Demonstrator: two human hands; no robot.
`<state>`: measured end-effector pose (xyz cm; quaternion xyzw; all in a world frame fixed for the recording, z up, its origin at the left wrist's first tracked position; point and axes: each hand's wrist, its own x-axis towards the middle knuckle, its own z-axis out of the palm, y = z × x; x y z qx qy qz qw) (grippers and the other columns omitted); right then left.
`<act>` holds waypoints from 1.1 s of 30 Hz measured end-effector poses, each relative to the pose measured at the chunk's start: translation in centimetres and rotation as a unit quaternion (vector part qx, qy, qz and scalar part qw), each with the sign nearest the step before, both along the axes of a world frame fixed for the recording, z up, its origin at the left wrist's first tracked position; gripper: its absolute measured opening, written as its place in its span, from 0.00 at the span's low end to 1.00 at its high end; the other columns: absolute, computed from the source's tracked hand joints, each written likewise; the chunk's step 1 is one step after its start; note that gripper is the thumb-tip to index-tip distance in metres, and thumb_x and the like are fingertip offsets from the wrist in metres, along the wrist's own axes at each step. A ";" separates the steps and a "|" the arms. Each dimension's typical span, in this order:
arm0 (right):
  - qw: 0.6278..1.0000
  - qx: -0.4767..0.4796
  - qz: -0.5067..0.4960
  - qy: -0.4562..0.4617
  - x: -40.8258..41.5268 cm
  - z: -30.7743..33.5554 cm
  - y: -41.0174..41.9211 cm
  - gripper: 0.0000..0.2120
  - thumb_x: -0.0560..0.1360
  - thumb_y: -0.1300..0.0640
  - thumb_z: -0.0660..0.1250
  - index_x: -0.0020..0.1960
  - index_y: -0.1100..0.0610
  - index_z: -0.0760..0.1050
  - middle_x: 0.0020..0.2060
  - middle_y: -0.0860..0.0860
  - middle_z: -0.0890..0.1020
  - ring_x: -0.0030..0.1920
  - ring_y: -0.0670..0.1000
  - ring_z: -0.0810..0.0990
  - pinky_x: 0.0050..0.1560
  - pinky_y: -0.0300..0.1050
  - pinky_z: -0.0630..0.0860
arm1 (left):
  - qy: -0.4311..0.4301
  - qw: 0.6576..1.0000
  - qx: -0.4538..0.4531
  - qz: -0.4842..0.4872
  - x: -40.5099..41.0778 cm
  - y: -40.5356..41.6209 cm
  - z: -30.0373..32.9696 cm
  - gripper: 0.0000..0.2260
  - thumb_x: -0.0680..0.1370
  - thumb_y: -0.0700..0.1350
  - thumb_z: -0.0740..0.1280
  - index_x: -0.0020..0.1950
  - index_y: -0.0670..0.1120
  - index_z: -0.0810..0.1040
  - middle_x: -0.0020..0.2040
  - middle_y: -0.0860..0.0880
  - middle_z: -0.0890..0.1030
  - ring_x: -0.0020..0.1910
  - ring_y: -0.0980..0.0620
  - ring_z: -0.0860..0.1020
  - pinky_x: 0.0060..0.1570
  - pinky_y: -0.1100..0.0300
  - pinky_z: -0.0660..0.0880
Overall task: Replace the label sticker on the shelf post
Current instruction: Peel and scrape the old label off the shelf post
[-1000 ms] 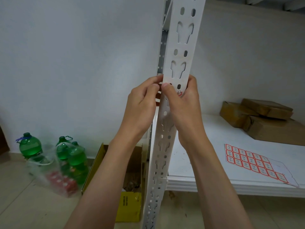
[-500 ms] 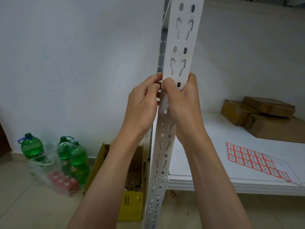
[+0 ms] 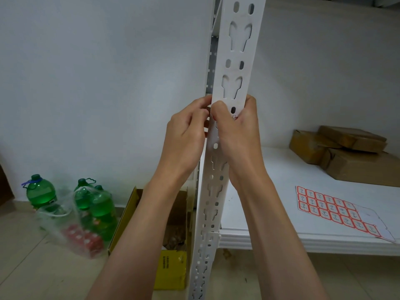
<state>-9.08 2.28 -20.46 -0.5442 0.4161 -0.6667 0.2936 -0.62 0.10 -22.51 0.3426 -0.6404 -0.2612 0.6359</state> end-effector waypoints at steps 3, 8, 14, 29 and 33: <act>1.000 0.003 0.004 -0.005 0.0 0.1 0.2 0.13 0.80 0.56 0.65 0.63 0.54 0.67 0.43 0.44 0.78 0.35 0.31 0.78 0.32 0.27 0.75 | -0.003 1.000 -0.001 0.002 0.0 0.0 0.0 0.17 0.86 0.42 0.53 0.69 0.47 0.77 0.58 0.52 0.83 0.53 0.58 0.81 0.46 0.70 0.77; 0.999 0.010 0.027 -0.033 -0.2 0.4 0.5 0.12 0.79 0.60 0.64 0.62 0.56 0.69 0.42 0.46 0.79 0.33 0.35 0.80 0.31 0.29 0.75 | -0.011 1.000 0.001 0.012 0.0 -0.1 -0.1 0.17 0.86 0.42 0.53 0.70 0.48 0.76 0.60 0.52 0.82 0.55 0.58 0.81 0.52 0.68 0.79; 0.998 0.009 0.034 -0.044 -0.2 0.4 0.4 0.12 0.78 0.61 0.65 0.61 0.56 0.70 0.41 0.46 0.79 0.33 0.36 0.80 0.33 0.31 0.76 | -0.013 1.000 0.003 0.014 -0.1 -0.3 -0.1 0.17 0.86 0.43 0.53 0.70 0.48 0.76 0.62 0.52 0.81 0.57 0.56 0.80 0.57 0.66 0.78; 0.999 0.001 0.017 -0.036 -0.1 0.1 0.1 0.12 0.78 0.58 0.67 0.60 0.54 0.70 0.40 0.44 0.80 0.35 0.37 0.80 0.38 0.34 0.79 | 0.003 1.000 -0.006 -0.015 -0.2 -0.3 -0.2 0.17 0.86 0.41 0.52 0.66 0.45 0.78 0.59 0.49 0.83 0.55 0.56 0.81 0.49 0.69 0.78; 0.999 0.005 0.020 -0.044 -0.1 0.3 0.1 0.11 0.78 0.58 0.66 0.59 0.54 0.71 0.43 0.47 0.80 0.35 0.37 0.80 0.35 0.33 0.77 | 0.002 1.000 -0.003 -0.014 -0.3 -0.3 -0.2 0.17 0.86 0.42 0.52 0.66 0.45 0.79 0.58 0.50 0.83 0.55 0.56 0.81 0.49 0.70 0.78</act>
